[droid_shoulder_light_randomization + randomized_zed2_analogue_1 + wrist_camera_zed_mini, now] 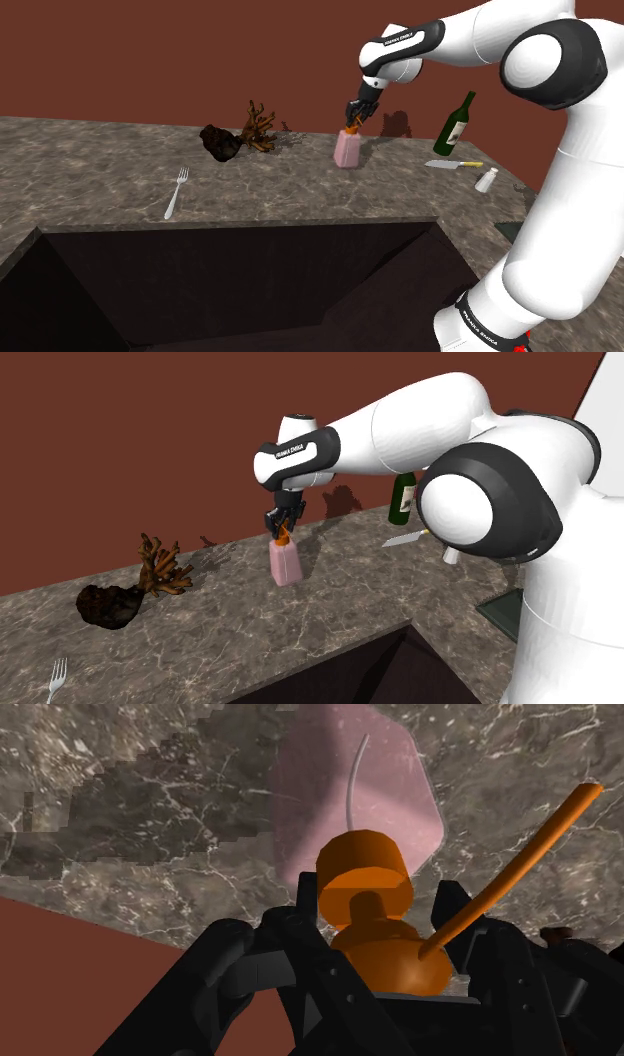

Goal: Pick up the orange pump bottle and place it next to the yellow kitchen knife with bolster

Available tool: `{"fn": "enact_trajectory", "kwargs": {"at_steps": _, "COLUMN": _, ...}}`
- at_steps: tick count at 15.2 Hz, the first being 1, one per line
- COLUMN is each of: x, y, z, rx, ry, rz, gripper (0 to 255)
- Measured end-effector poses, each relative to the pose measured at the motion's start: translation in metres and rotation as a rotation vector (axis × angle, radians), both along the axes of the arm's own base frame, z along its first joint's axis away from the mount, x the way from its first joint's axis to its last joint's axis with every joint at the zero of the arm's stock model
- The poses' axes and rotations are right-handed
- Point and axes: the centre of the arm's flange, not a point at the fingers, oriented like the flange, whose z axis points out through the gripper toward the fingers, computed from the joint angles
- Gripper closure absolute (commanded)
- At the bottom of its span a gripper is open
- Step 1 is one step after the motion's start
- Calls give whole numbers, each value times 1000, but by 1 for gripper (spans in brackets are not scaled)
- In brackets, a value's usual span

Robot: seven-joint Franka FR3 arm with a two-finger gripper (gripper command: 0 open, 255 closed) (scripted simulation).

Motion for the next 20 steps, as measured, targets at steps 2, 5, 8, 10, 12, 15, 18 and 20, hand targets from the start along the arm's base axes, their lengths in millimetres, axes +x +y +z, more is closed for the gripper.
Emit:
{"fn": "enact_trajectory", "kwargs": {"at_steps": 2, "x": 0, "y": -1, "z": 10, "rx": 0, "ry": 0, "rz": 0, "gripper": 255}}
{"fn": "enact_trajectory", "kwargs": {"at_steps": 5, "x": -1, "y": 0, "z": 27, "rx": 0, "ry": 0, "rz": 0, "gripper": 255}}
{"fn": "enact_trajectory", "kwargs": {"at_steps": 8, "x": 0, "y": -2, "z": 43, "rx": 0, "ry": 0, "rz": 0, "gripper": 255}}
{"fn": "enact_trajectory", "kwargs": {"at_steps": 10, "x": 0, "y": -1, "z": 54, "rx": 0, "ry": 0, "rz": 0, "gripper": 255}}
{"fn": "enact_trajectory", "kwargs": {"at_steps": 12, "x": 0, "y": 0, "z": 63, "rx": 0, "ry": 0, "rz": 0, "gripper": 255}}
{"fn": "enact_trajectory", "kwargs": {"at_steps": 15, "x": 0, "y": -1, "z": 80, "rx": 0, "ry": 0, "rz": 0, "gripper": 255}}
{"fn": "enact_trajectory", "kwargs": {"at_steps": 18, "x": 0, "y": 0, "z": 95, "rx": 0, "ry": 0, "rz": 0, "gripper": 255}}
{"fn": "enact_trajectory", "kwargs": {"at_steps": 20, "x": 0, "y": 0, "z": 105, "rx": 0, "ry": 0, "rz": 0, "gripper": 255}}
